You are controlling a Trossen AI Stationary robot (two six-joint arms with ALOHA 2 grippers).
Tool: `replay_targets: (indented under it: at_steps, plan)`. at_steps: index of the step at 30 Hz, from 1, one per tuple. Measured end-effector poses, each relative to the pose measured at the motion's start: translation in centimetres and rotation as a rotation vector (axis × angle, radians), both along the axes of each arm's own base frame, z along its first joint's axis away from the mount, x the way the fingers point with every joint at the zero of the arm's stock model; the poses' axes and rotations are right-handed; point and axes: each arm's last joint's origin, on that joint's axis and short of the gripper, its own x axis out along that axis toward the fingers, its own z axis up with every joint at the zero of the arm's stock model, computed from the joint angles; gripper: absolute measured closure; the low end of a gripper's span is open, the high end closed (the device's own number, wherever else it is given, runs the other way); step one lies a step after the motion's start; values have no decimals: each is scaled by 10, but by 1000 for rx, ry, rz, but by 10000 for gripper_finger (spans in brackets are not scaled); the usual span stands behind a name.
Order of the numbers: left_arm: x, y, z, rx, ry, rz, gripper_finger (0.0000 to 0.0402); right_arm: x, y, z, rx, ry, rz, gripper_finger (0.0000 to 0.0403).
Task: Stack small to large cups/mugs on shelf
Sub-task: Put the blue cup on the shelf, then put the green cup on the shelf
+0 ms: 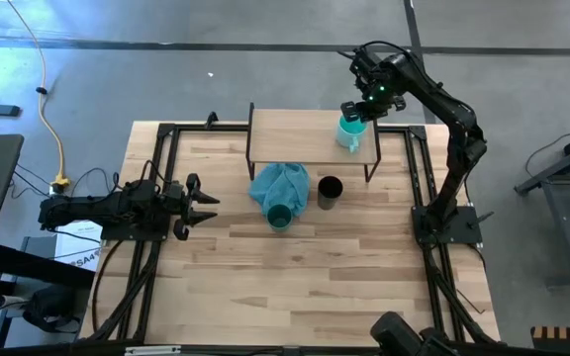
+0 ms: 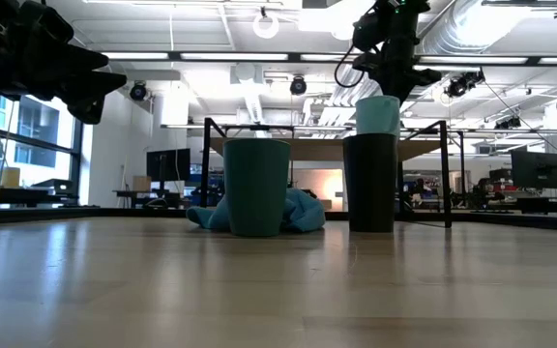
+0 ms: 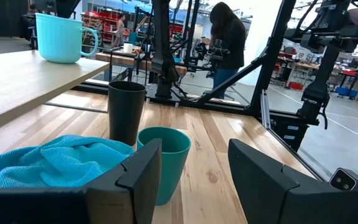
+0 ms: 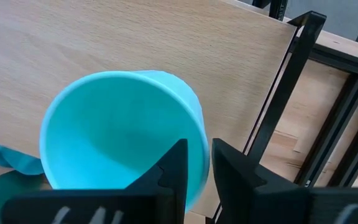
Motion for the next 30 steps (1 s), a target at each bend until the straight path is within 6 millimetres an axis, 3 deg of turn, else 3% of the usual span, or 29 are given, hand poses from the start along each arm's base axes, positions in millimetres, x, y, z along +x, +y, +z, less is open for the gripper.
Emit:
replay_targets:
  at_steps: [15, 30]
  plan:
    - [0, 0, 0, 0, 0, 0, 227, -1, 1, 0, 4, 7, 34, 334]
    - [0, 0, 0, -1, 0, 0, 227, -1, 1, 0, 12, 5, 19, 269]
